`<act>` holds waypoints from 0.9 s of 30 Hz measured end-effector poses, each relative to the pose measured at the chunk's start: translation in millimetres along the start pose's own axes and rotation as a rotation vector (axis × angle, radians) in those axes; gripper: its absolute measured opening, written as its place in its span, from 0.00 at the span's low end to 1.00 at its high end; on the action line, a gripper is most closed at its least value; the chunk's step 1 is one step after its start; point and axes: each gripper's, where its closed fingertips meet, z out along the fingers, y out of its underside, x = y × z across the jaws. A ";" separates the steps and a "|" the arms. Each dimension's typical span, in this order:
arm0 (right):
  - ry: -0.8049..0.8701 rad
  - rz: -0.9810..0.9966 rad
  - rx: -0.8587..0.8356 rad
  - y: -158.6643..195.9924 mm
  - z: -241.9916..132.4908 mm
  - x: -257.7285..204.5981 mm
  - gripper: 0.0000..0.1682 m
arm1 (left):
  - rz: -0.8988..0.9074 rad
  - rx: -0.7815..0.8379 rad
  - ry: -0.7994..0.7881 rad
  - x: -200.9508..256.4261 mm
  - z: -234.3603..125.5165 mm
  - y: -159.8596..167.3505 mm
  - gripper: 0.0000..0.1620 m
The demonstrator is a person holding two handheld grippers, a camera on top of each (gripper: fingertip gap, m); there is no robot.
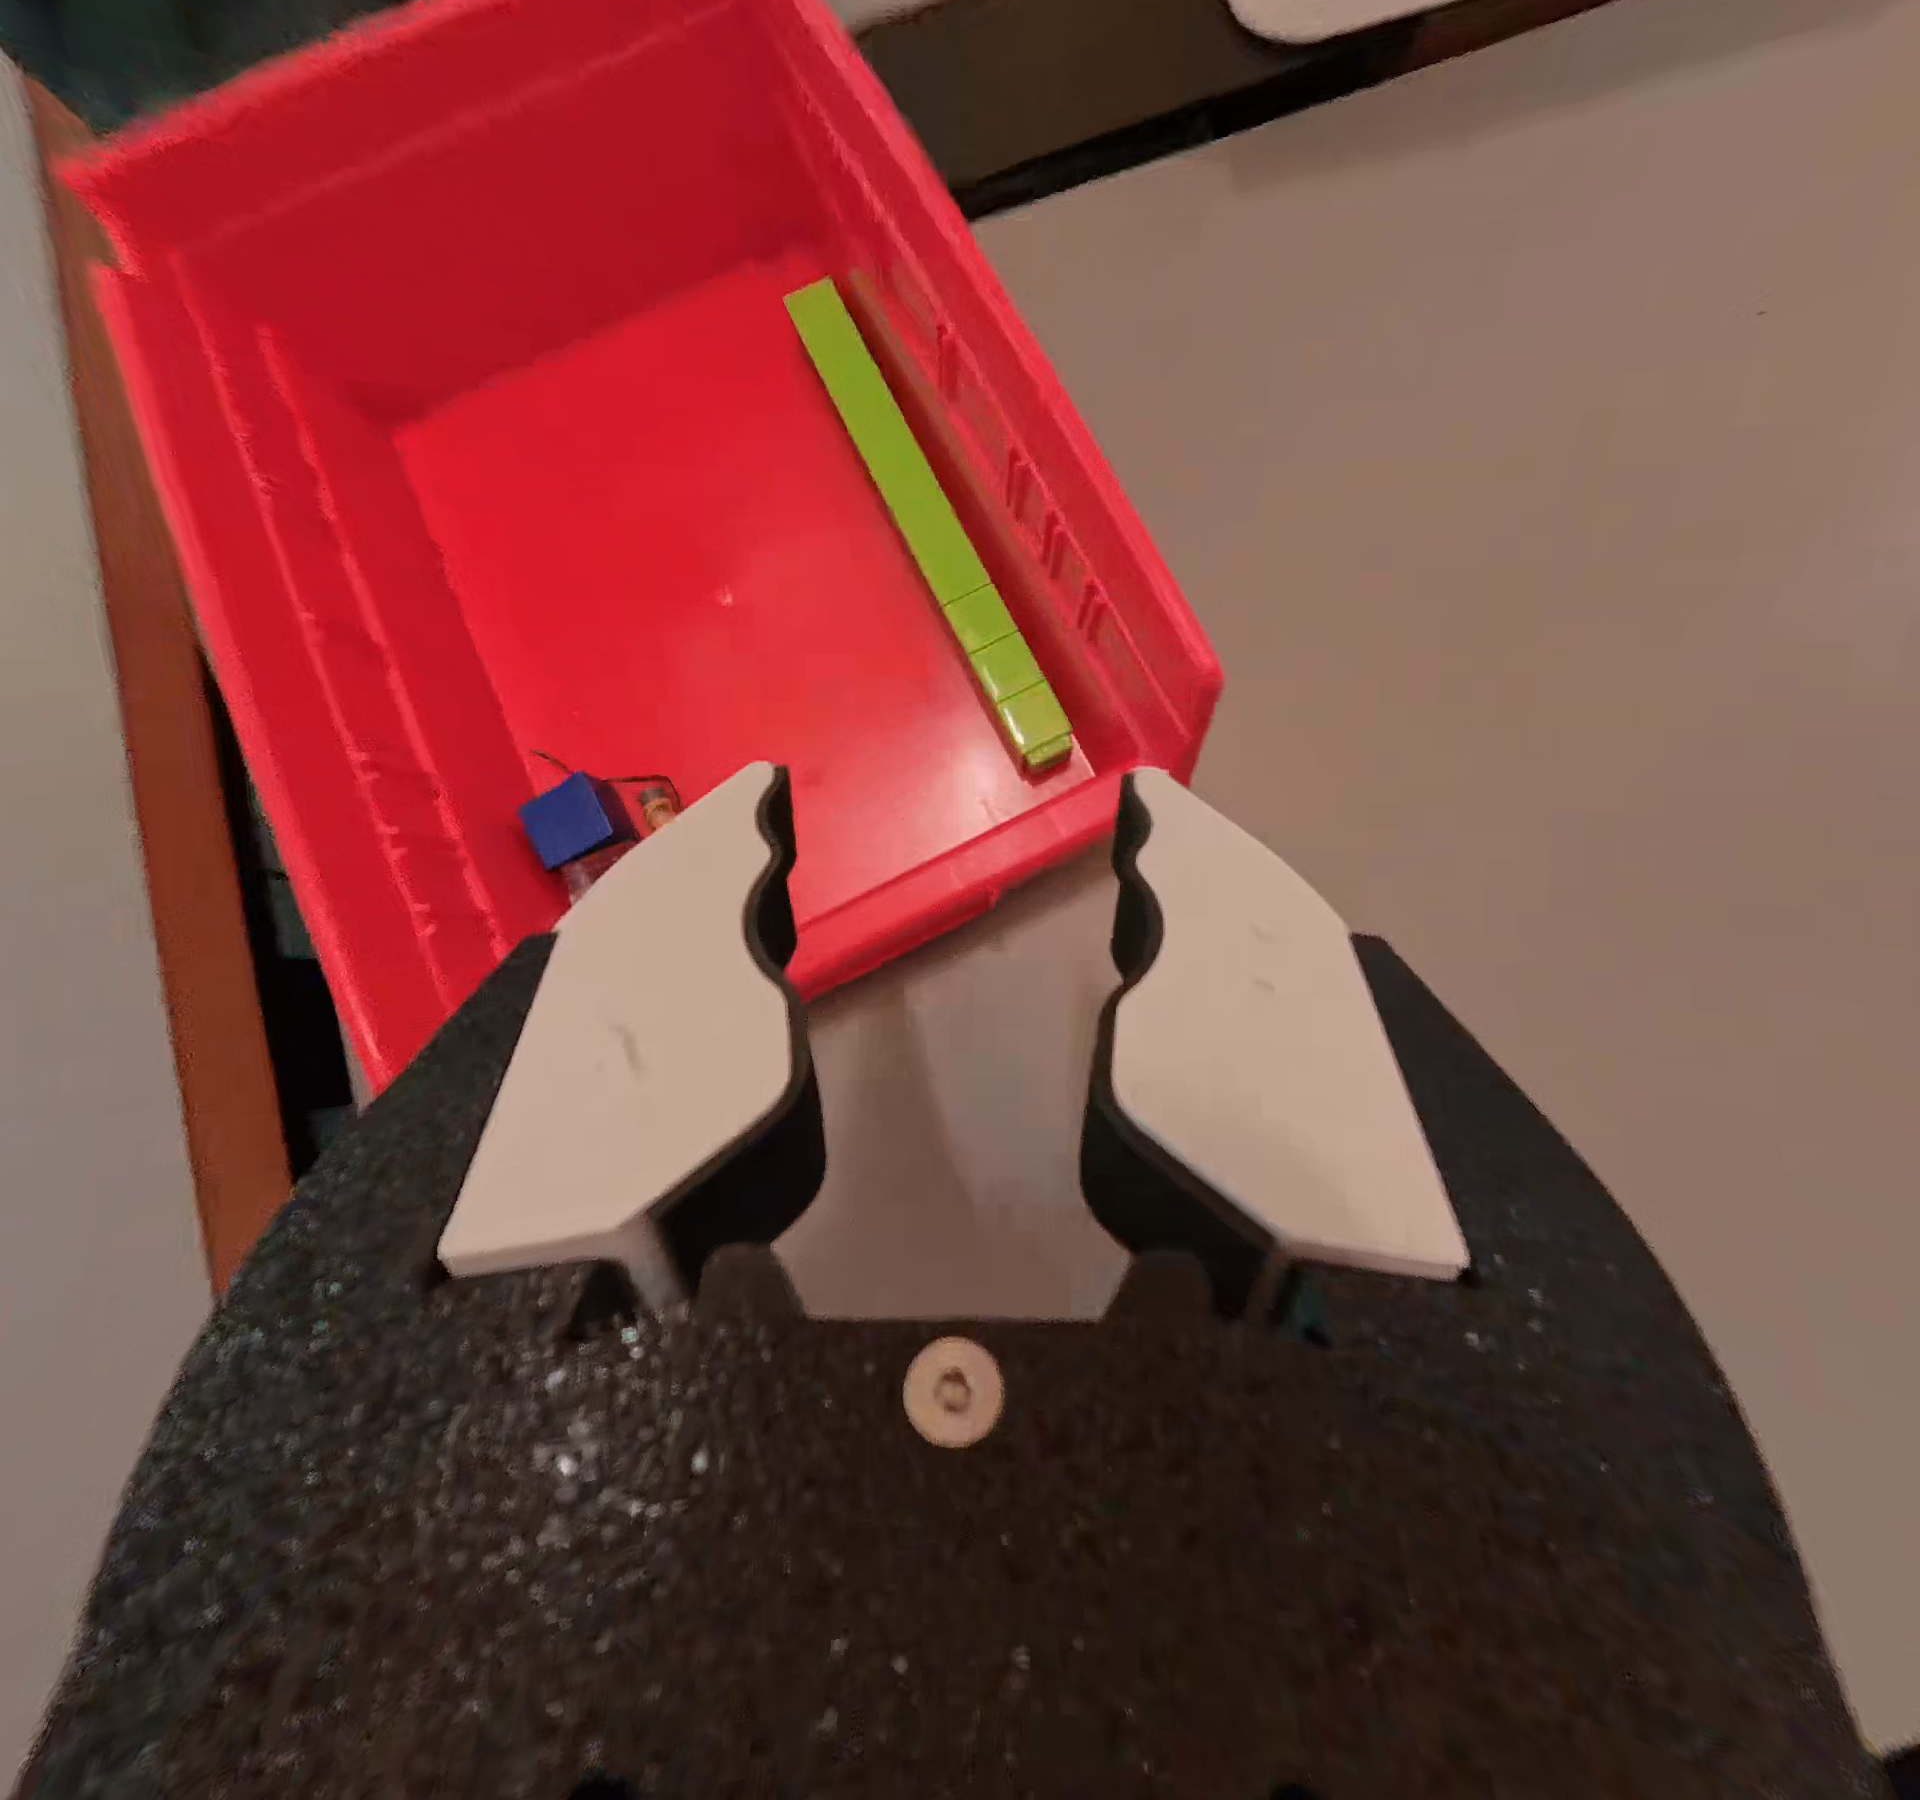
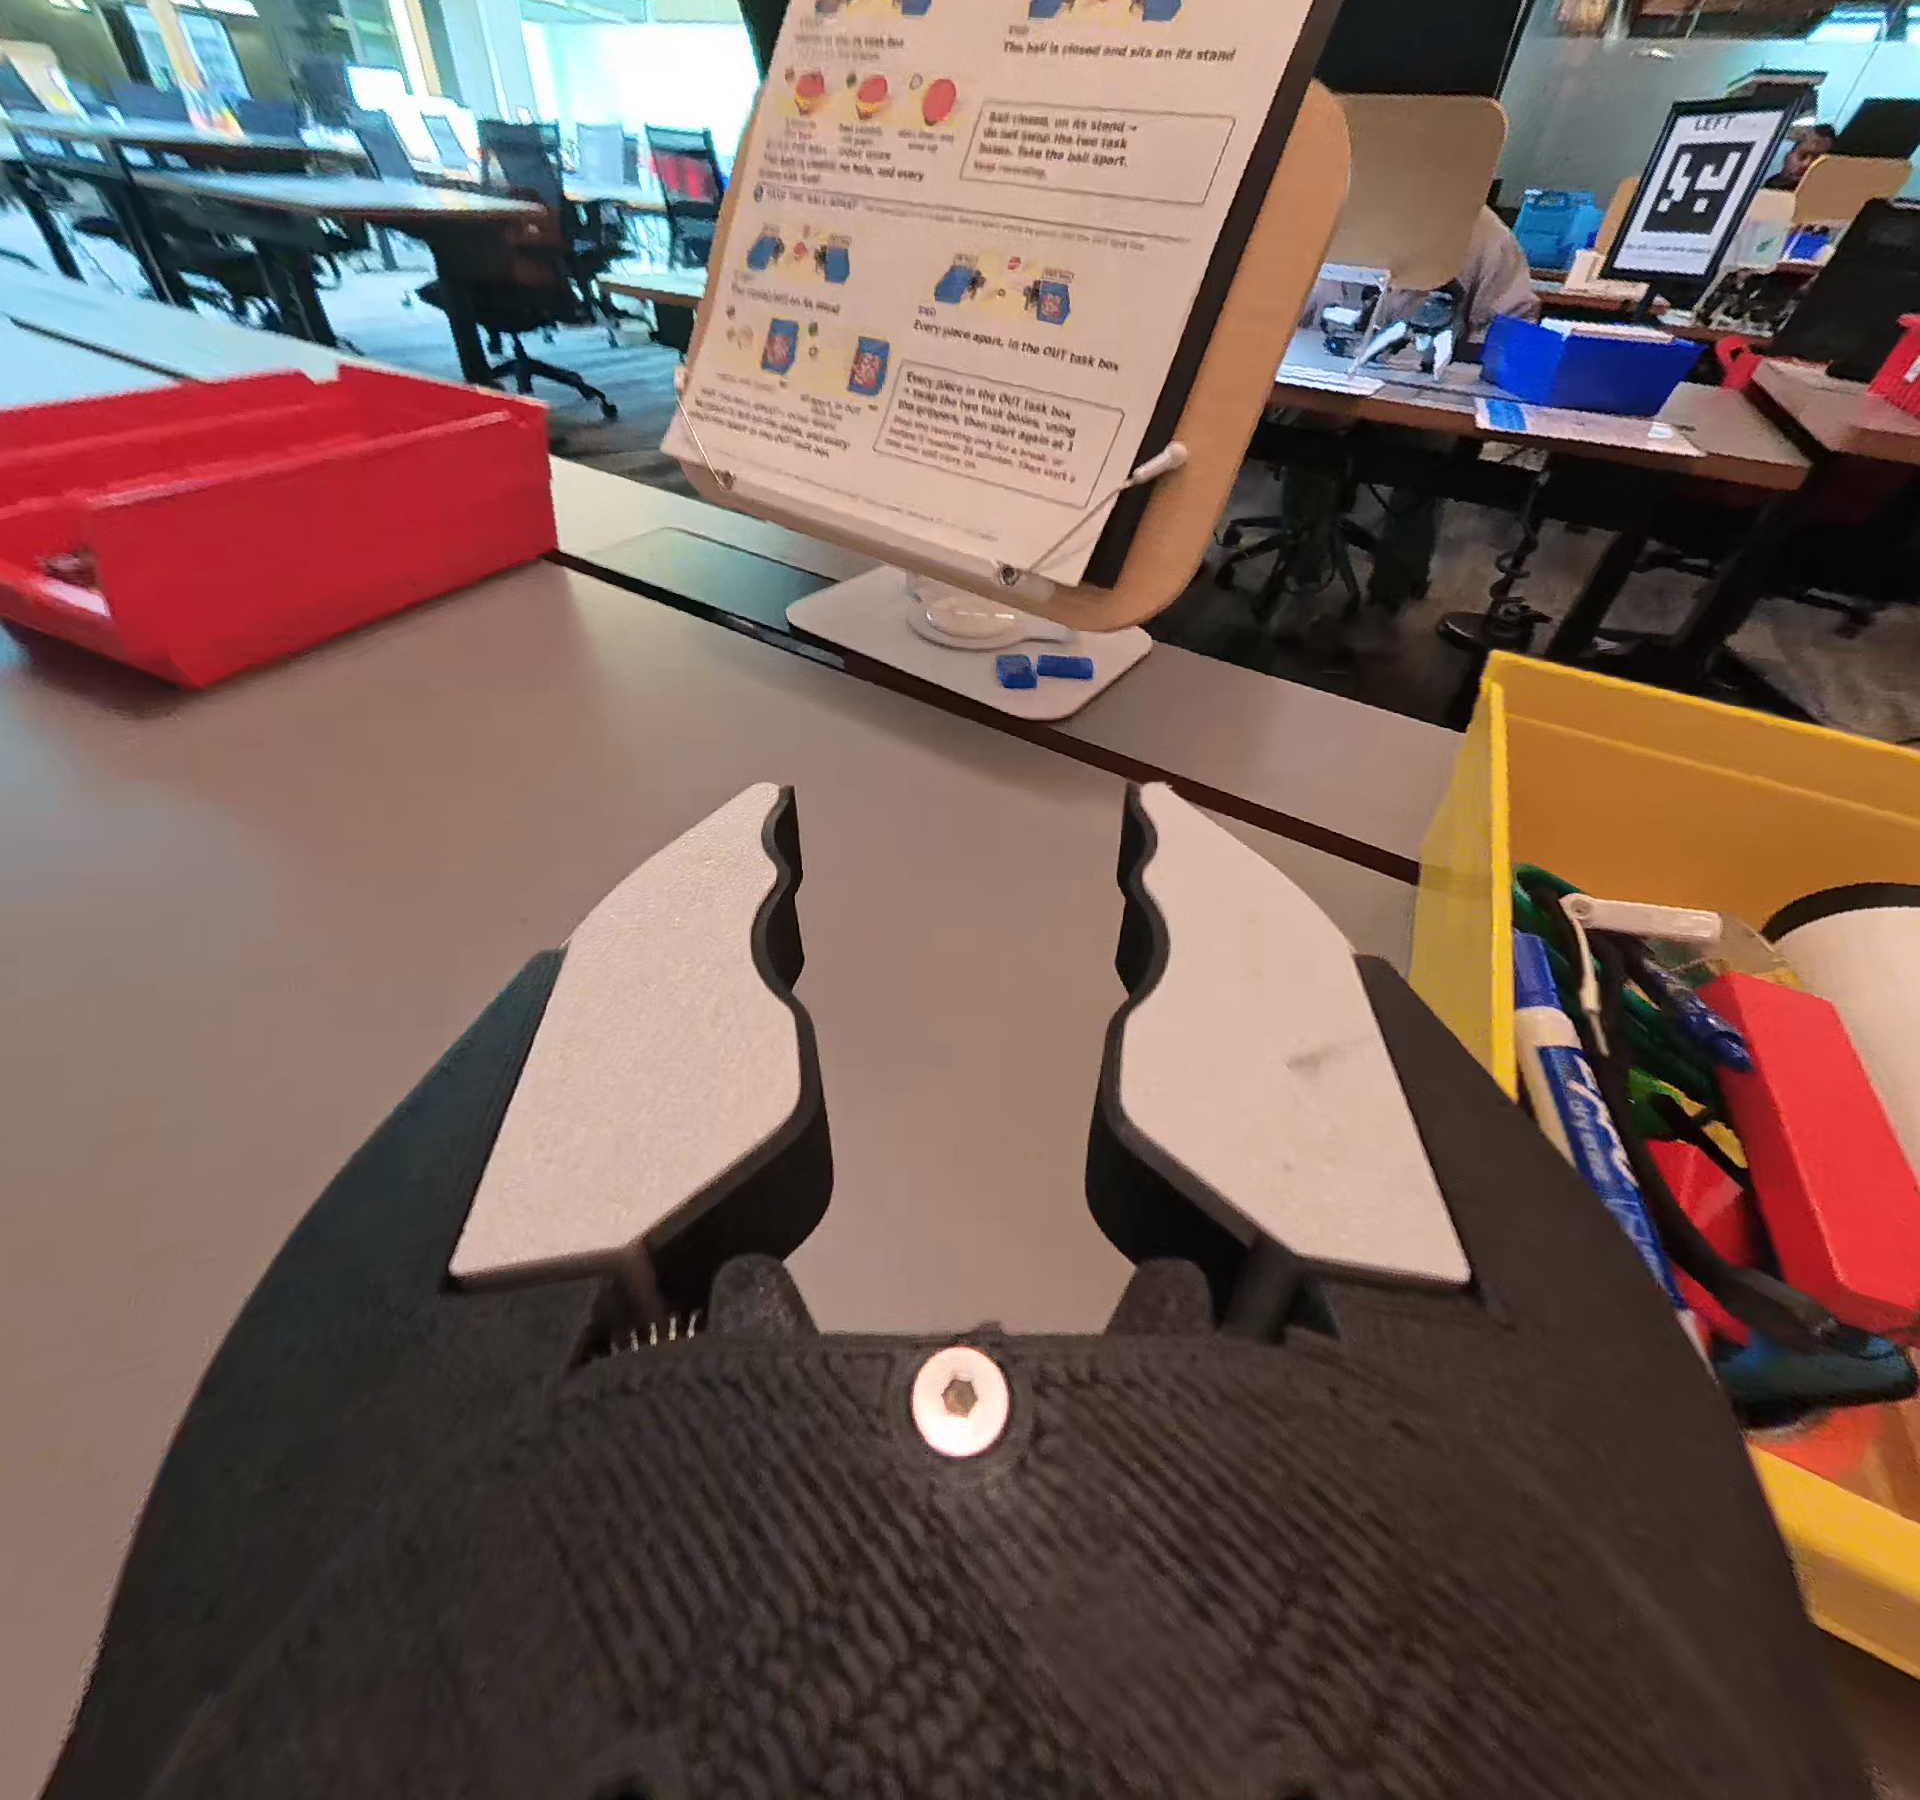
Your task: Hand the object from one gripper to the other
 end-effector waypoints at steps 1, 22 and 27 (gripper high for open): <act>-0.012 0.014 0.015 -4.4 -0.7 -1.5 0.35 | -0.034 -0.046 0.027 -5.2 9.3 -0.1 0.38; 0.017 0.060 0.010 -13.0 4.6 -21.0 0.35 | -0.148 -0.416 0.251 5.6 138.1 33.8 0.39; 0.007 0.070 -0.004 -3.3 12.7 -28.6 0.35 | -0.095 -0.412 0.128 -3.8 134.4 31.5 0.34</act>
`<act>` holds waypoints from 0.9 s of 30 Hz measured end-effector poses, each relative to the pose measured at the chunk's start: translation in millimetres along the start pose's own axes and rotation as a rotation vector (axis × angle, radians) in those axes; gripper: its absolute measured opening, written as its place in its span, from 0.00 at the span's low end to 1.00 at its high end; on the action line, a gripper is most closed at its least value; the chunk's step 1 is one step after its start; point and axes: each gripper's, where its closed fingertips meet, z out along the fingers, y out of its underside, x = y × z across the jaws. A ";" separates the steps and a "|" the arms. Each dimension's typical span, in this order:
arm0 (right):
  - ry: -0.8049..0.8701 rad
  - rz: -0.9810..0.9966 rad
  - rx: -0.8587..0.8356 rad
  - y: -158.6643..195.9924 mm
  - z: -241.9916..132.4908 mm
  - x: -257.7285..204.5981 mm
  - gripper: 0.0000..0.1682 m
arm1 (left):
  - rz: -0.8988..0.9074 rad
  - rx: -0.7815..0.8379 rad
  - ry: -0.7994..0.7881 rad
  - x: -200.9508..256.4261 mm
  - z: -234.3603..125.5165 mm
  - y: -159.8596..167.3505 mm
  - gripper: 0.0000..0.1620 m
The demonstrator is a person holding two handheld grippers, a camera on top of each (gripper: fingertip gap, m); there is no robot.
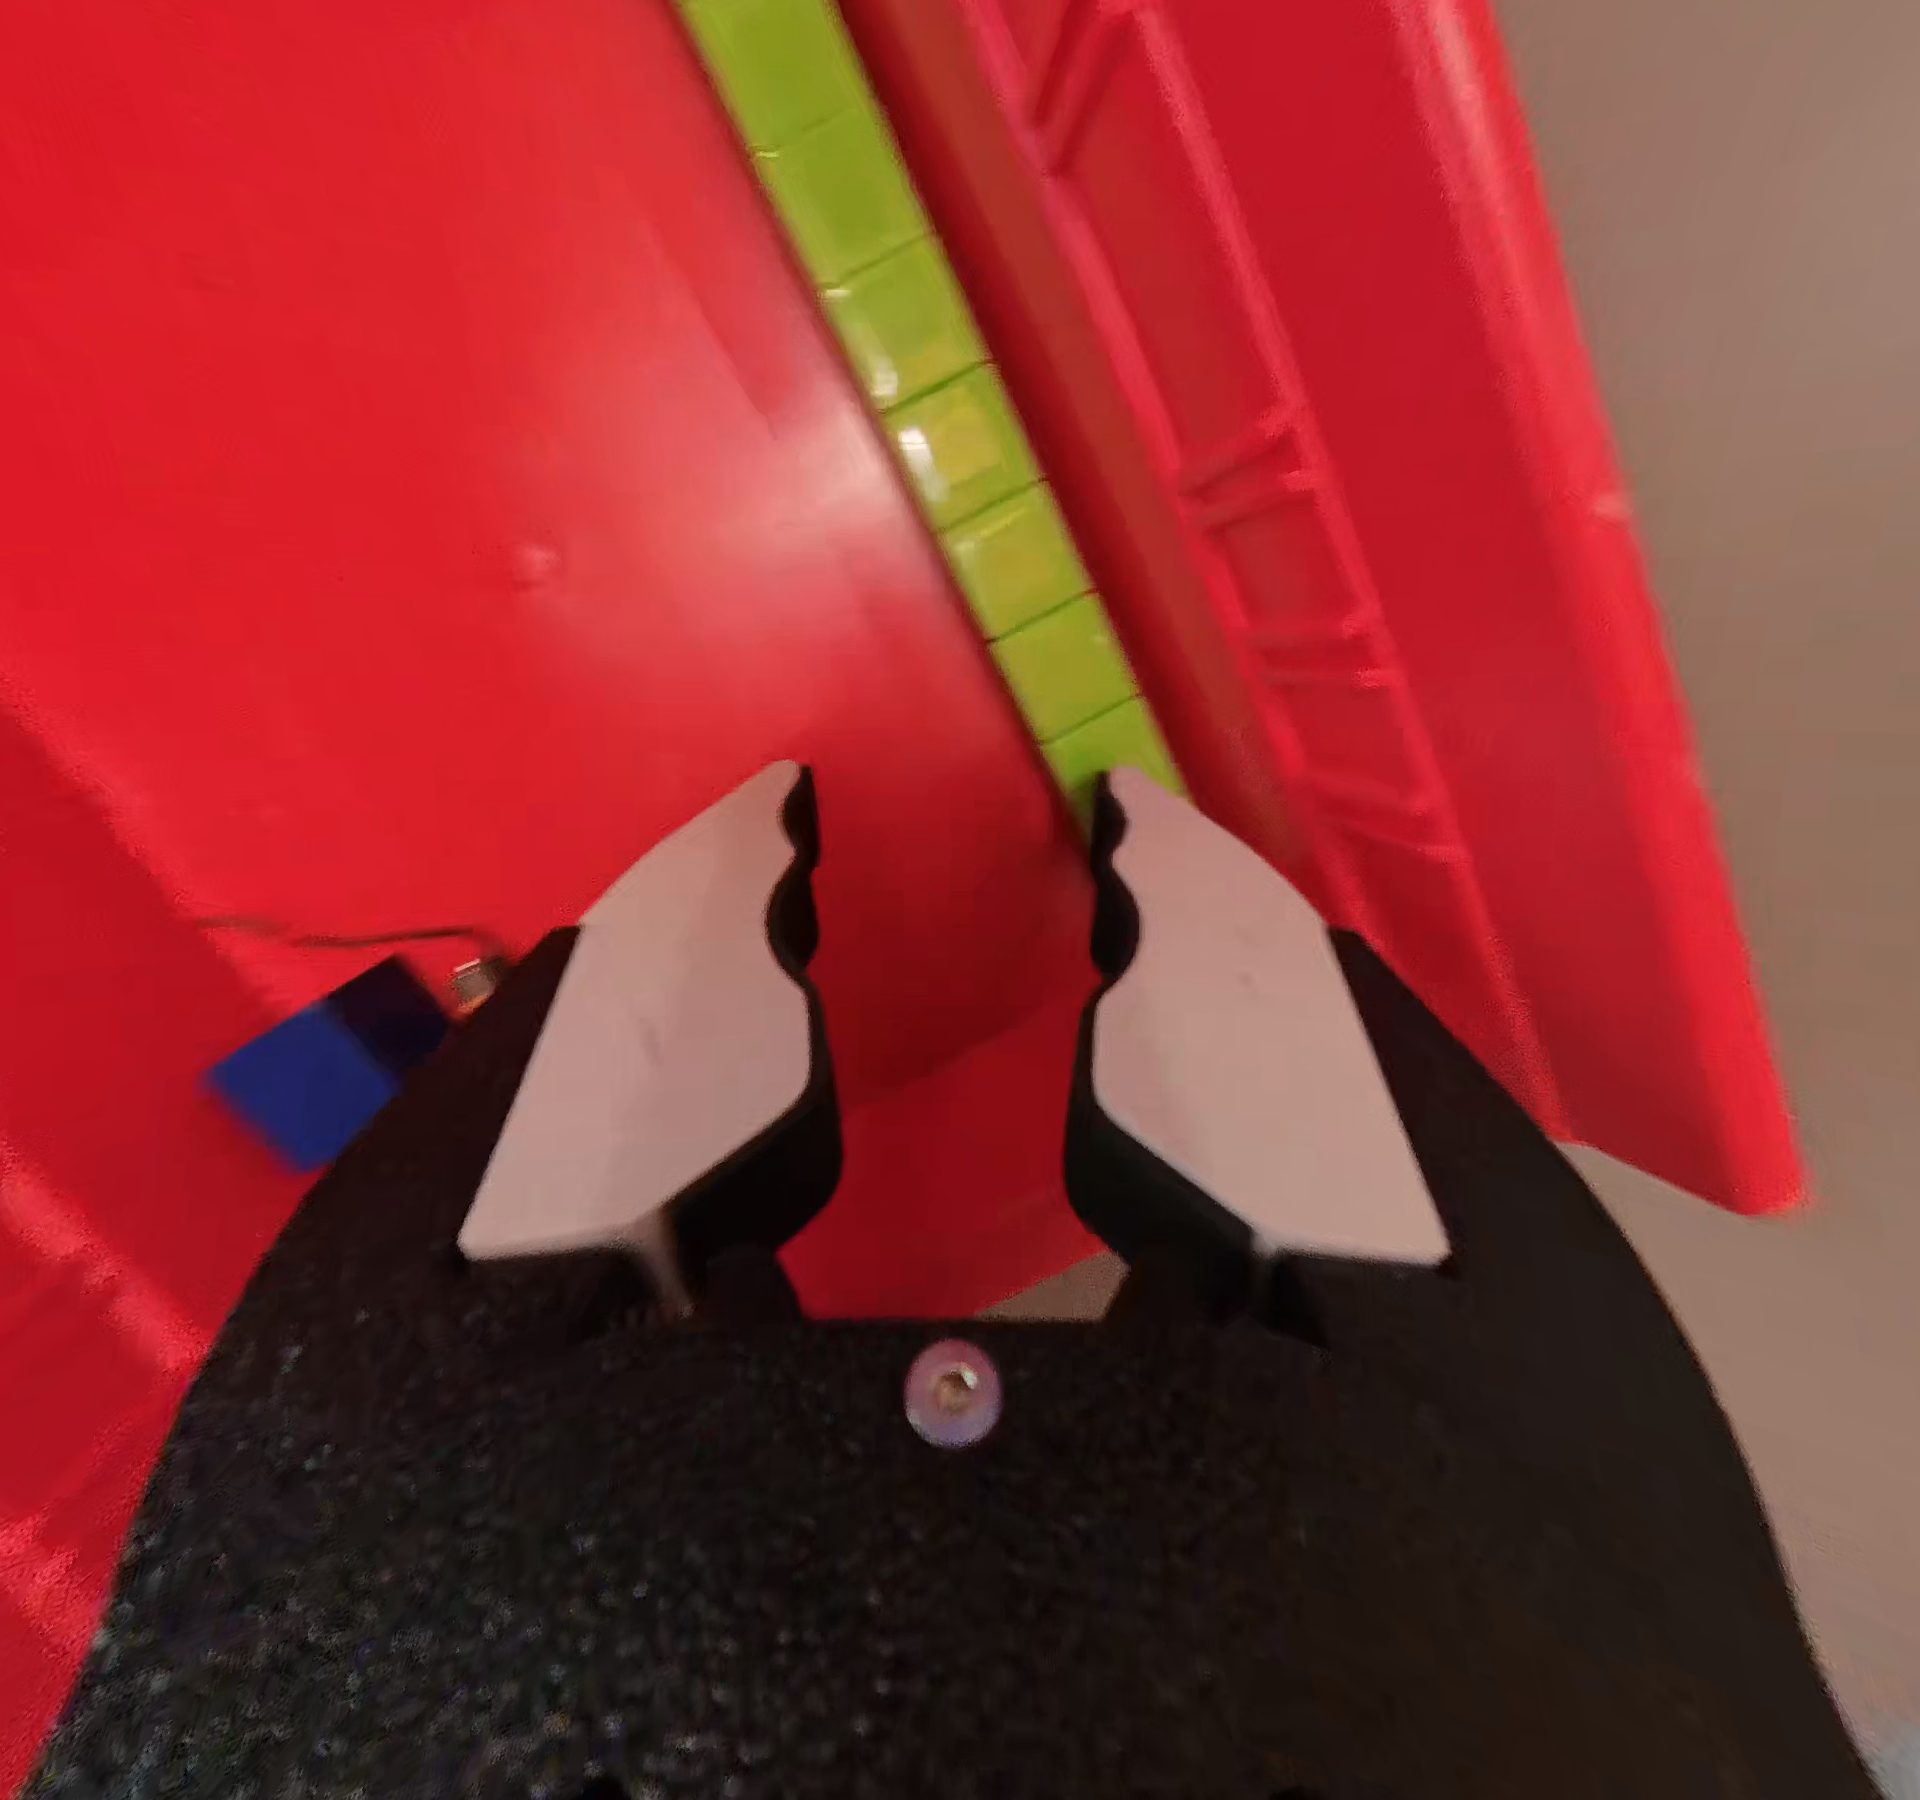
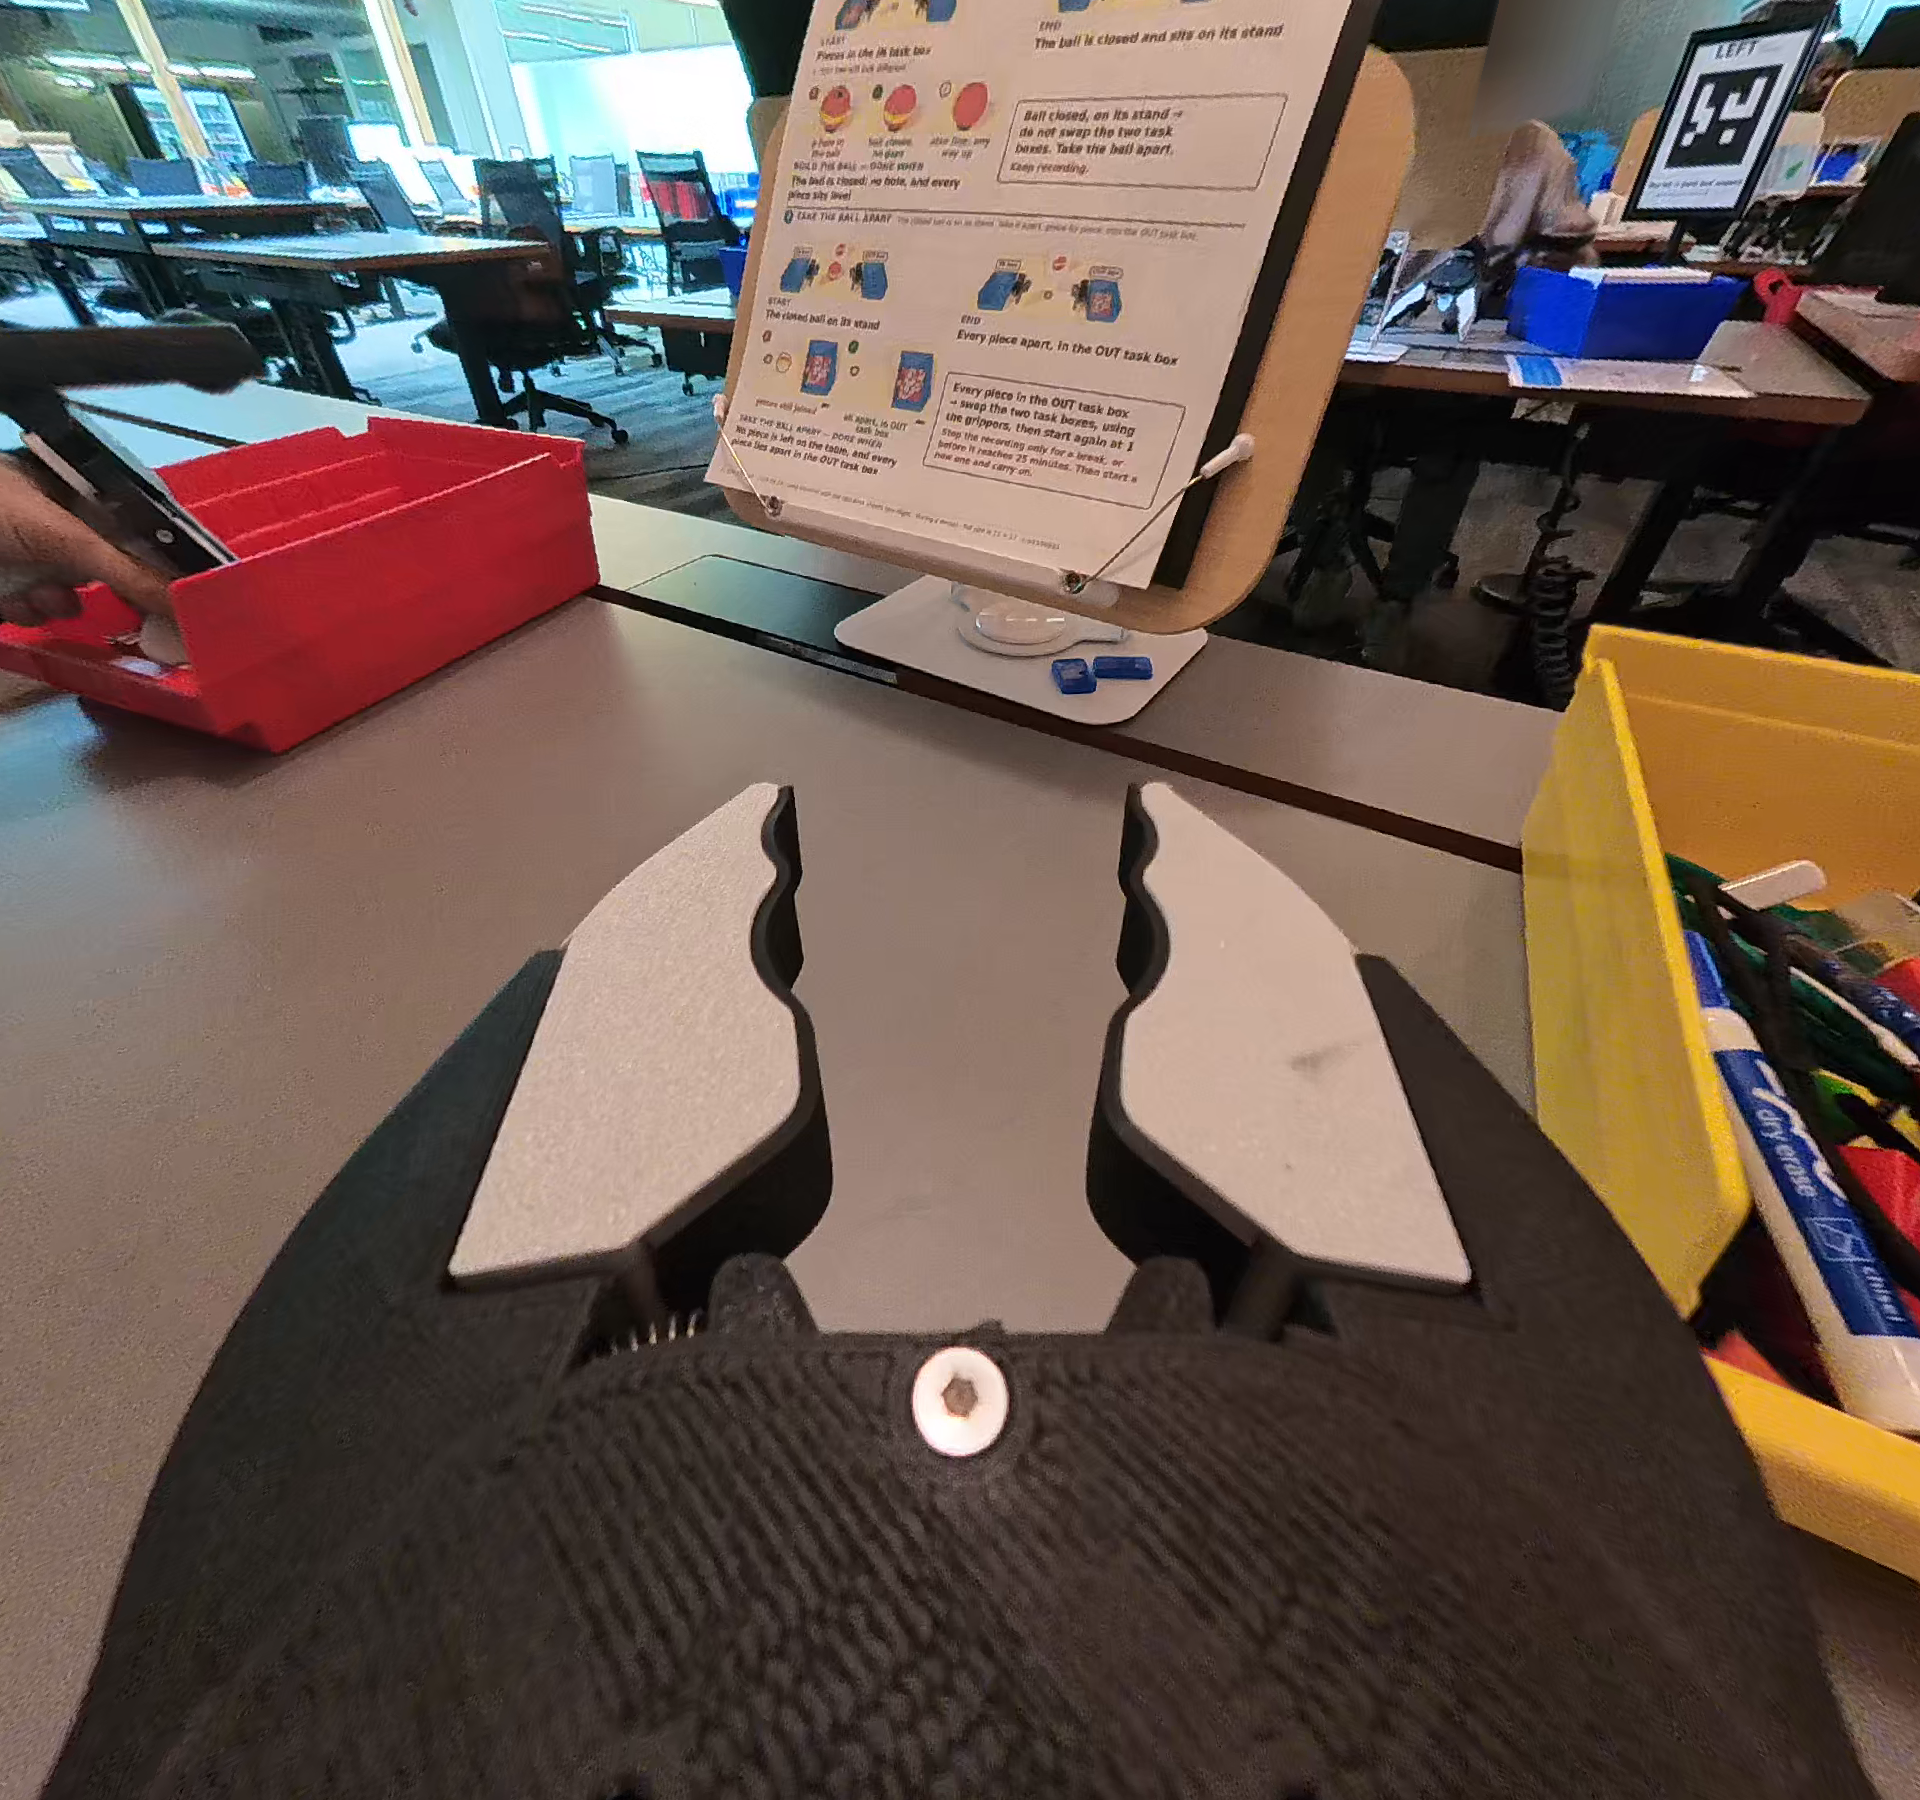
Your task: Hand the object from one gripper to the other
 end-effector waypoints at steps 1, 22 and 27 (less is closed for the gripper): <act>-0.006 0.004 -0.001 1.2 0.8 -1.3 0.35 | 0.018 -0.005 -0.075 -10.6 -2.6 1.0 0.32; -0.007 0.026 0.001 10.7 -13.2 7.1 0.35 | -0.037 -0.075 0.084 12.4 9.4 -1.0 0.34; -0.003 0.011 -0.002 11.1 -15.9 8.1 0.35 | -0.053 -0.090 0.028 0.6 6.6 2.4 0.37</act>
